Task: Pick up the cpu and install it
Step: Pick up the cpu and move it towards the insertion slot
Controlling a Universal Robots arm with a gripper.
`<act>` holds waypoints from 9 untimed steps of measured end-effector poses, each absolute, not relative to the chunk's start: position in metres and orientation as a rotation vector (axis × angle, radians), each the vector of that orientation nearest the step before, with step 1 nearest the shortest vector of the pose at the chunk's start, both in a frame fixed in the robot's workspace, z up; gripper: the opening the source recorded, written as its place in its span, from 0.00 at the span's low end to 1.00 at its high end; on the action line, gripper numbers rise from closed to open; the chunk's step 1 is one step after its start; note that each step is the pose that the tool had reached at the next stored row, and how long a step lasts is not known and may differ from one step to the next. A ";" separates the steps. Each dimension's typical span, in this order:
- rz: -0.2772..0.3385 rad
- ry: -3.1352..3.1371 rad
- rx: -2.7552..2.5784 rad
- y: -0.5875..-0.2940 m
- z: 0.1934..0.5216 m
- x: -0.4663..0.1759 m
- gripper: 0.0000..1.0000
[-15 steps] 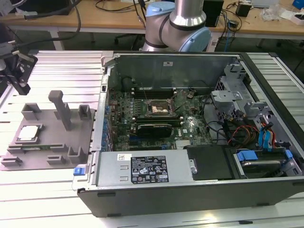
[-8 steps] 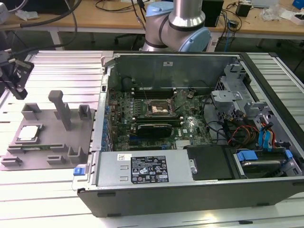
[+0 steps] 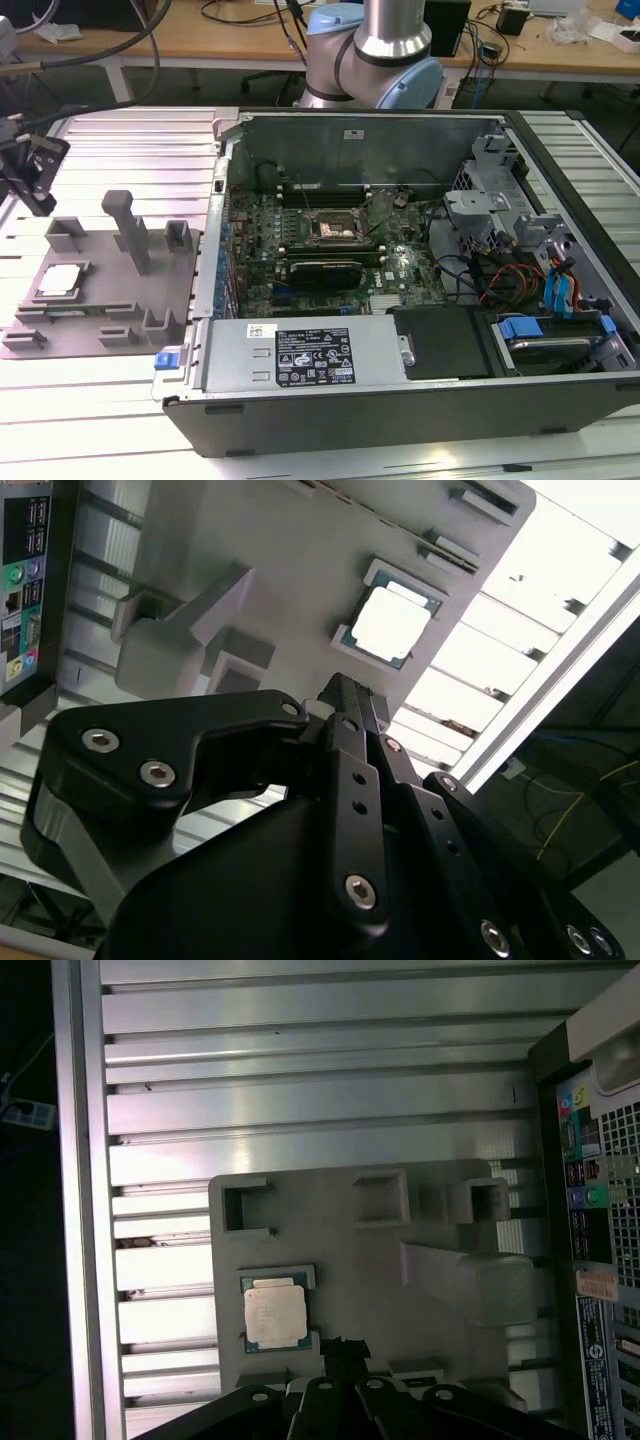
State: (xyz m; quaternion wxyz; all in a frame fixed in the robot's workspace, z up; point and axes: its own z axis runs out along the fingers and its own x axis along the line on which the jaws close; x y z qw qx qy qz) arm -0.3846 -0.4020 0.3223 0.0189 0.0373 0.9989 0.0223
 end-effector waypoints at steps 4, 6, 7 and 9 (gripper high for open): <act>0.069 3.101 0.116 -0.402 0.322 -0.385 0.11; 0.069 3.101 0.116 -0.402 0.322 -0.385 0.11; 0.069 3.101 0.116 -0.402 0.322 -0.385 0.11; 0.069 3.101 0.116 -0.402 0.322 -0.385 0.11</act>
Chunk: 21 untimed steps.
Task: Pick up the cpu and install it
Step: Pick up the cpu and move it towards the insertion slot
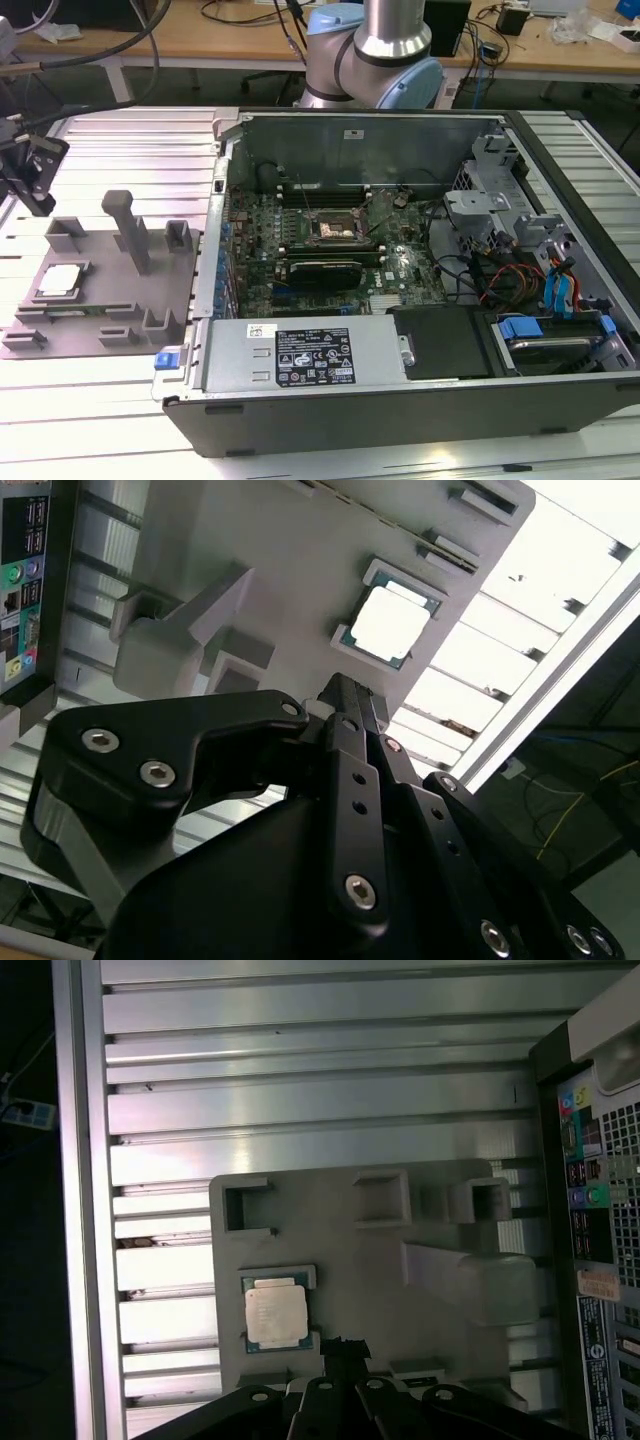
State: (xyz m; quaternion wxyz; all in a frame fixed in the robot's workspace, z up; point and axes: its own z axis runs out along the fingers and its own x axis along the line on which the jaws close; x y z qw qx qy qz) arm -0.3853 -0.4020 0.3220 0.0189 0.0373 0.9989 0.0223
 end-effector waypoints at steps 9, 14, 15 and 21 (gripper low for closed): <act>0.069 3.101 0.116 -0.403 0.314 -0.391 0.11; 0.069 3.101 0.116 -0.410 0.296 -0.393 0.11; 0.069 3.101 0.116 -0.411 0.294 -0.394 0.11; 0.069 3.101 0.116 -0.413 0.281 -0.396 0.11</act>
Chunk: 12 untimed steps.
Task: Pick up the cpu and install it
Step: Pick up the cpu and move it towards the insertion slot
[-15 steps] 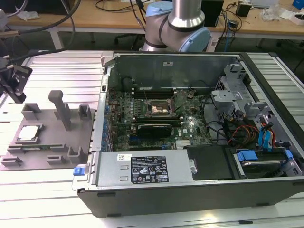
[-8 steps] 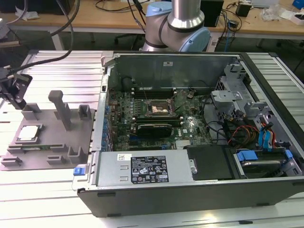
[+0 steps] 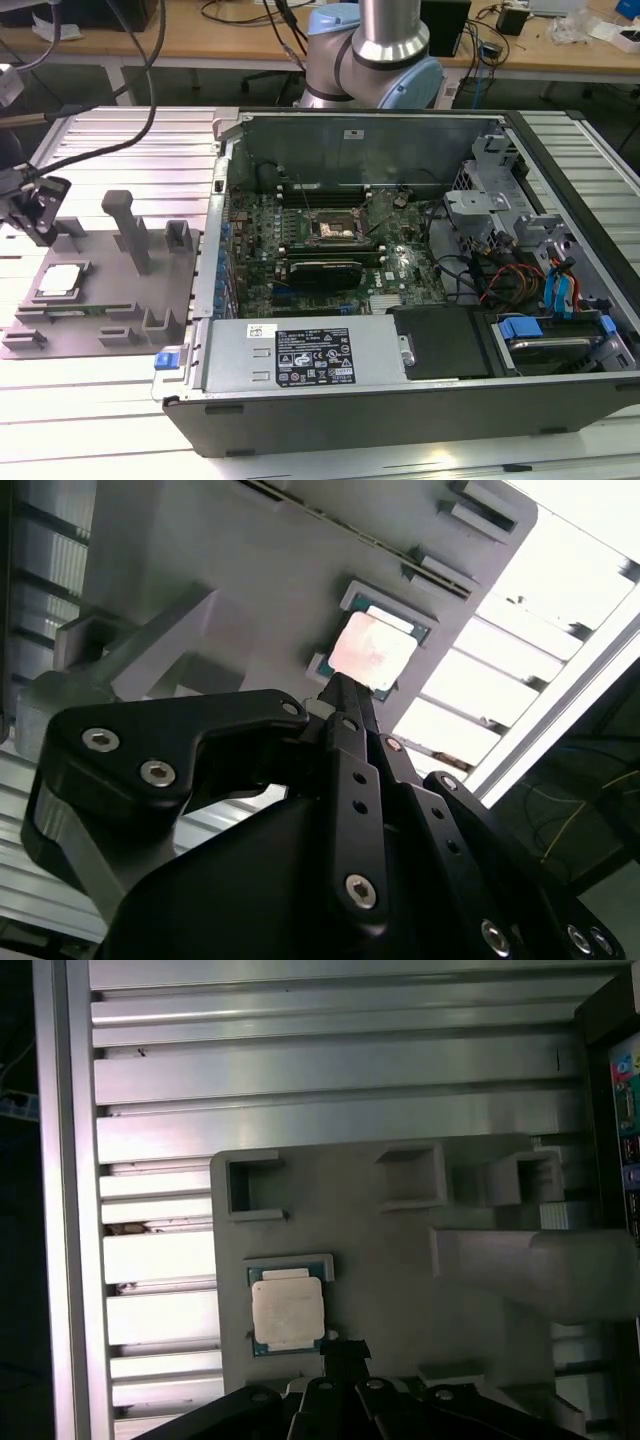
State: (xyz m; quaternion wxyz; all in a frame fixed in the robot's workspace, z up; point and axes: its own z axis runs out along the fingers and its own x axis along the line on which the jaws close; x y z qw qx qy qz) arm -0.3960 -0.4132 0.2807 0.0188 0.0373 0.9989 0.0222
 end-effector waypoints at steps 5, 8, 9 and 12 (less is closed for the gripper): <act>0.069 3.101 0.116 -0.414 0.276 -0.397 0.11; 0.069 3.101 0.116 -0.416 0.273 -0.398 0.11; 0.069 3.101 0.116 -0.416 0.272 -0.398 0.11; 0.069 3.101 0.116 -0.421 0.264 -0.398 0.11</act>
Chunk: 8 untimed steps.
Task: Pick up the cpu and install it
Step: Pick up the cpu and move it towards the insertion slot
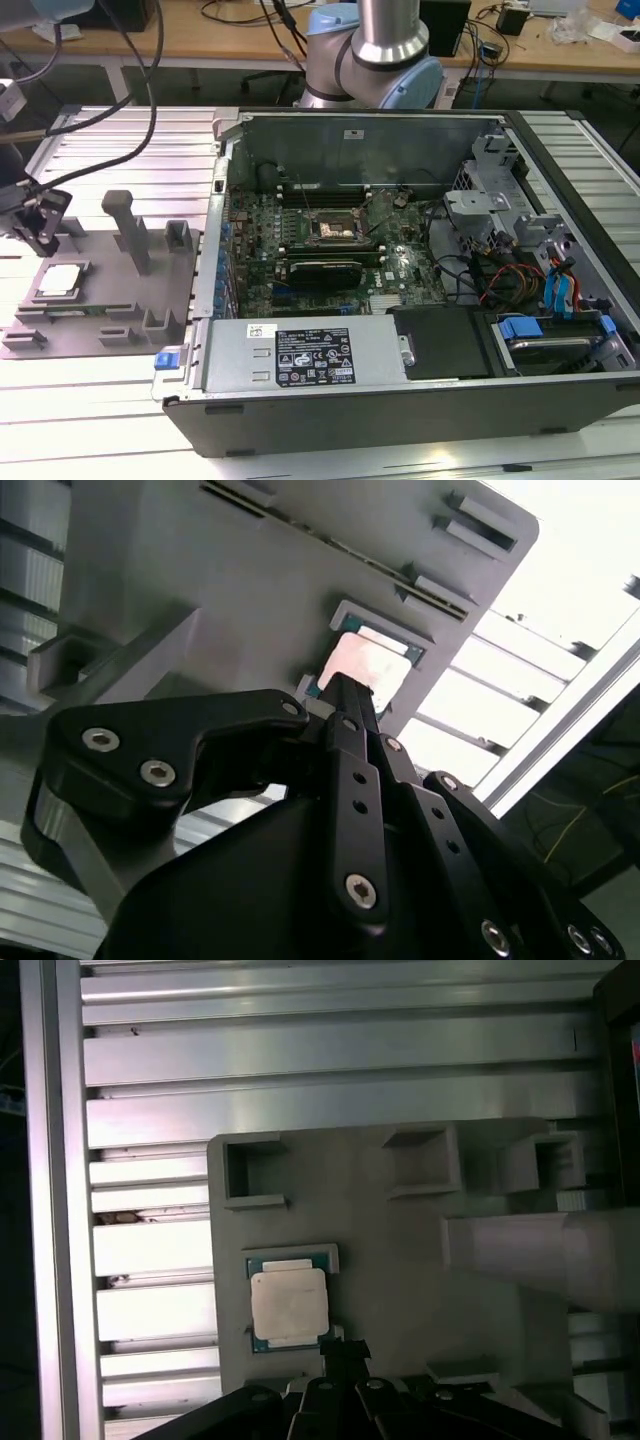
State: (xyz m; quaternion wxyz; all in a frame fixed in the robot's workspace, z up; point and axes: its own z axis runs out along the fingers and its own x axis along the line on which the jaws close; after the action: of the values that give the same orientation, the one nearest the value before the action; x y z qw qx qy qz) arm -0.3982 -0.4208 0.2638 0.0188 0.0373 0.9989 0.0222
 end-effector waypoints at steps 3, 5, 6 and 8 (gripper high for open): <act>0.069 3.101 0.115 -0.421 0.253 -0.407 0.11; 0.069 3.101 0.114 -0.421 0.247 -0.411 0.11; 0.069 3.101 0.113 -0.421 0.245 -0.411 0.11; 0.069 3.101 0.108 -0.421 0.241 -0.412 0.11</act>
State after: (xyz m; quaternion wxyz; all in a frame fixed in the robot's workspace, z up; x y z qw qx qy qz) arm -0.4123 -0.4211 0.2413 0.0189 0.0349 0.9990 0.0224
